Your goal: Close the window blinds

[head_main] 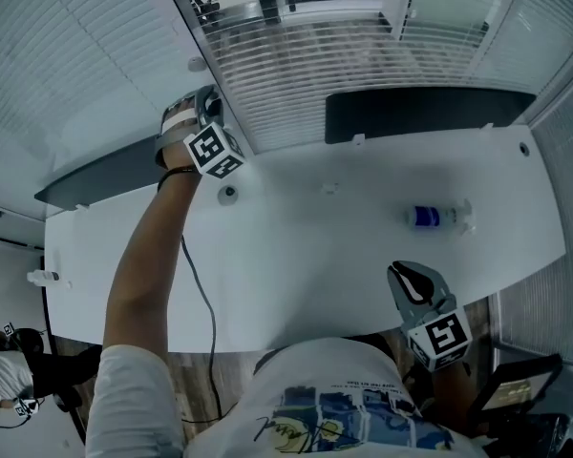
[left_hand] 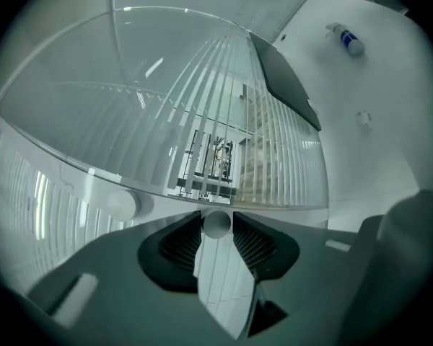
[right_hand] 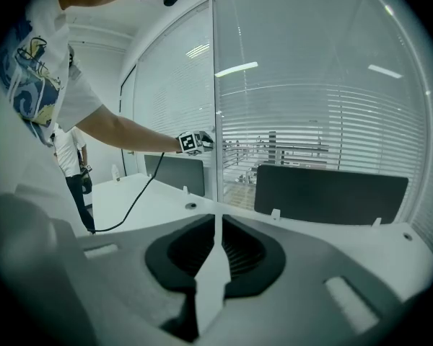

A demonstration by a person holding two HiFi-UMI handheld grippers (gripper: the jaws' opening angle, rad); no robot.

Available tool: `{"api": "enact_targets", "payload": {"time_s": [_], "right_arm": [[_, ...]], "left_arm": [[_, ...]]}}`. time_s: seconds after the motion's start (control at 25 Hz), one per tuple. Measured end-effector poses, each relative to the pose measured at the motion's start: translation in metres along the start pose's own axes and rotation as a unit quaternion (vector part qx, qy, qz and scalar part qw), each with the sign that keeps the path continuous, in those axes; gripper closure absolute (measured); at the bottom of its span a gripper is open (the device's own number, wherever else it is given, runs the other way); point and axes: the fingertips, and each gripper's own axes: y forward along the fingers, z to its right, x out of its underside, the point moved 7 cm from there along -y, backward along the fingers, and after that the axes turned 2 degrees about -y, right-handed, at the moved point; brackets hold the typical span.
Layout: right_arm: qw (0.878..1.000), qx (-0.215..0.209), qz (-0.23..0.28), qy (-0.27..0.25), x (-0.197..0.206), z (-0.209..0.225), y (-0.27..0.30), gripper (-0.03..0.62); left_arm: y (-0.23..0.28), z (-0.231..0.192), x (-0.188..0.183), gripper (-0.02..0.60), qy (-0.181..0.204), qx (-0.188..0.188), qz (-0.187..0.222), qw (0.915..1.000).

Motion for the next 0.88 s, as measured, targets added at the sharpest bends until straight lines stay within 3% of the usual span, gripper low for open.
{"api": "enact_targets", "payload": {"time_s": [0.24,0.4,0.56,0.72,0.88], "right_arm": [[1.0,0.005,-0.006,0.002,0.005,0.004,-0.004,0.574],[1.0,0.006,-0.007,0.001,0.004,0.005,-0.004,0.574],[1.0,0.004,-0.012,0.001,0.007,0.005,-0.004,0.574],[1.0,0.004,-0.012,-0.003,0.007,0.007,-0.002,0.574],[1.0,0.001,-0.009,-0.006,0.006,0.005,0.0,0.574]], "left_arm": [[0.006,0.001,-0.001,0.439,0.007,-0.011,-0.01,0.9999],[0.007,0.001,0.001,0.443,-0.011,-0.016,-0.002,0.9998],[0.006,-0.001,0.002,0.445,-0.074,-0.011,-0.001,0.9972],[0.005,-0.005,0.002,0.446,-0.145,-0.011,-0.002,0.9893],[0.003,-0.01,0.005,0.446,-0.25,-0.002,0.003,0.9683]]}}
